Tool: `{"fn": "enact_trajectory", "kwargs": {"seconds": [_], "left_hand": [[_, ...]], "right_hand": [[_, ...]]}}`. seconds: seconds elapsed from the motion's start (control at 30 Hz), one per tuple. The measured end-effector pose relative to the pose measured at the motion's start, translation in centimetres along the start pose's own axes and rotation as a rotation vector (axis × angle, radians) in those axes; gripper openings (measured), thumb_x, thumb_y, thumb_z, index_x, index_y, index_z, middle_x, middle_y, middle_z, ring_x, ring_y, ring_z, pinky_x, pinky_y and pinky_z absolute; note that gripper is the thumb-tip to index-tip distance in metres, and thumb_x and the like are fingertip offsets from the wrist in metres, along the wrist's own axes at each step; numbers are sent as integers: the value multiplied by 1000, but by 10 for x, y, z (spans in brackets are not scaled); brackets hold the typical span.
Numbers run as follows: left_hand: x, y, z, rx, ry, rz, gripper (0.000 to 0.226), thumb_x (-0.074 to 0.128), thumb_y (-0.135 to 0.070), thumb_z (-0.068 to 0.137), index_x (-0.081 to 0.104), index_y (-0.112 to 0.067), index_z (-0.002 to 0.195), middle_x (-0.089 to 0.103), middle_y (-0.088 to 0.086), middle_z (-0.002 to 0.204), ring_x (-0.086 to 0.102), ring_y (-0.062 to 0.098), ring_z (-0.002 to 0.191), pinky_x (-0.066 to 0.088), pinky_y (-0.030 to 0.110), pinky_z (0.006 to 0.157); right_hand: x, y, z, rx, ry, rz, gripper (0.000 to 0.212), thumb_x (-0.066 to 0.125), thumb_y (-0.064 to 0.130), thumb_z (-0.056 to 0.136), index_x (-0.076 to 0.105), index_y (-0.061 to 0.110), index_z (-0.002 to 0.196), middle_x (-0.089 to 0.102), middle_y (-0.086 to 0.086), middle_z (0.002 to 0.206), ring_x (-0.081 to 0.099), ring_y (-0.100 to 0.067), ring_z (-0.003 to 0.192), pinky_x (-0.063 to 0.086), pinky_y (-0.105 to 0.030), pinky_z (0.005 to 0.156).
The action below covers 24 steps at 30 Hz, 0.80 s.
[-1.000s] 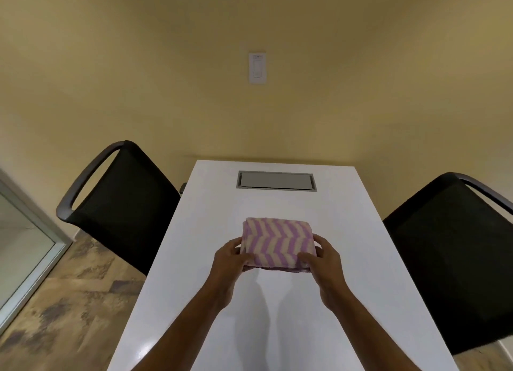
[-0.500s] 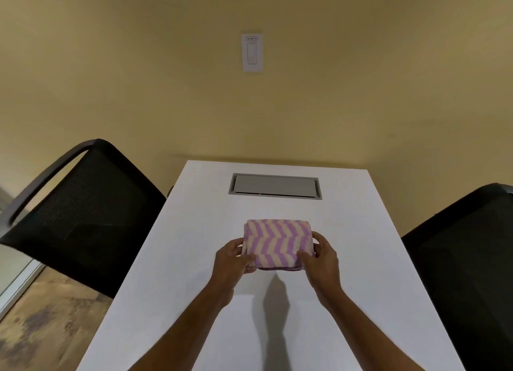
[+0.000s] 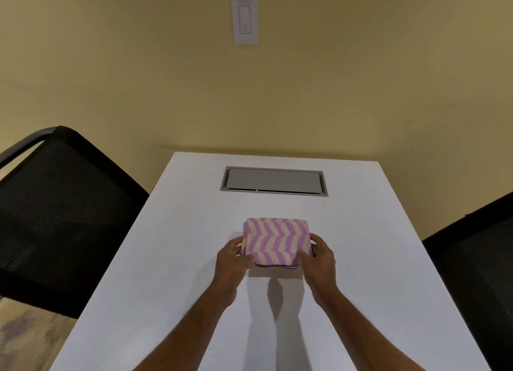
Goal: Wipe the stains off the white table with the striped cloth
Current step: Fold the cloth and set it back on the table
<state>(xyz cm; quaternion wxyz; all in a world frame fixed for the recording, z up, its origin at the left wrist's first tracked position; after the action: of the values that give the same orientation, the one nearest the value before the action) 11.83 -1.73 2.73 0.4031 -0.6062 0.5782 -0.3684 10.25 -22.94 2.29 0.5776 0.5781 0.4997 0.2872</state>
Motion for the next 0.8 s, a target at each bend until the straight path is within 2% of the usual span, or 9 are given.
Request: {"fn": "enact_trajectory", "kwargs": {"seconds": [0.13, 0.2, 0.3, 0.37, 0.43, 0.57, 0.6, 0.73, 0.8], "left_hand": [[3, 11, 13, 34, -35, 26, 41, 74, -14, 92, 58, -20, 129, 68, 7, 126, 66, 26, 118, 58, 34, 92], [4, 16, 18, 52, -54, 55, 44, 73, -13, 94, 57, -17, 134, 68, 8, 128, 66, 26, 119, 59, 33, 90], [7, 22, 24, 83, -80, 141, 45, 69, -10, 96, 55, -14, 139, 66, 10, 130, 65, 27, 121, 60, 36, 92], [8, 26, 27, 99, -86, 210, 44, 66, -9, 97, 55, -14, 139, 65, 9, 130, 64, 26, 123, 60, 34, 94], [10, 28, 28, 126, -84, 276, 42, 64, -10, 98, 55, -13, 139, 65, 8, 132, 63, 25, 125, 59, 37, 98], [9, 35, 30, 192, -92, 472, 44, 60, -14, 101, 51, -11, 144, 63, 8, 137, 61, 25, 128, 54, 36, 104], [8, 37, 30, 197, -91, 537, 45, 59, -15, 102, 50, -10, 145, 62, 9, 137, 60, 25, 129, 53, 35, 105], [4, 44, 30, 236, -97, 814, 45, 56, -34, 103, 48, -16, 144, 62, 8, 132, 57, 23, 126, 54, 38, 104], [2, 41, 27, 250, -131, 913, 50, 52, -39, 103, 43, -18, 147, 56, 8, 142, 50, 24, 133, 49, 39, 110]], "right_hand": [[10, -15, 12, 17, -17, -25, 36, 57, 1, 94, 59, 15, 127, 73, -6, 109, 72, -19, 103, 54, -15, 59], [15, -24, 15, 21, -30, -55, 36, 57, 1, 94, 58, 15, 128, 72, -5, 108, 71, -16, 99, 54, -14, 59], [19, -35, 17, 13, -56, -105, 37, 57, 2, 94, 57, 14, 130, 72, -5, 104, 70, -14, 93, 52, -11, 60], [20, -41, 18, 13, -62, -138, 38, 57, 3, 96, 56, 12, 133, 71, -7, 107, 70, -22, 96, 56, -21, 68], [21, -44, 18, 10, -66, -174, 40, 57, 4, 96, 57, 11, 136, 70, -7, 110, 69, -23, 97, 57, -26, 74], [21, -47, 14, -36, -61, -298, 39, 59, 6, 96, 62, 14, 135, 69, -4, 112, 65, -22, 96, 51, -21, 73], [20, -47, 14, -44, -55, -343, 37, 60, 8, 97, 64, 16, 132, 72, -6, 114, 67, -24, 98, 50, -23, 74], [18, -46, 15, -112, -21, -562, 32, 62, 22, 100, 66, 17, 131, 71, -6, 126, 66, -26, 112, 50, -29, 83], [17, -42, 12, -158, 8, -631, 32, 60, 28, 102, 65, 17, 132, 68, -6, 129, 63, -27, 115, 53, -34, 86]]}}
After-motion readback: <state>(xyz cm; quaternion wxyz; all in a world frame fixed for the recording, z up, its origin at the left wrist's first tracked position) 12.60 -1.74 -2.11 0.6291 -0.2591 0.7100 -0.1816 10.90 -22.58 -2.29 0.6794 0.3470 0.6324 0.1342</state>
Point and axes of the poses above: each hand's wrist, its own z-axis towards the middle knuckle, its own x-axis out of the palm, y = z × x, the point moved 4 cm from there along z, towards the middle knuckle
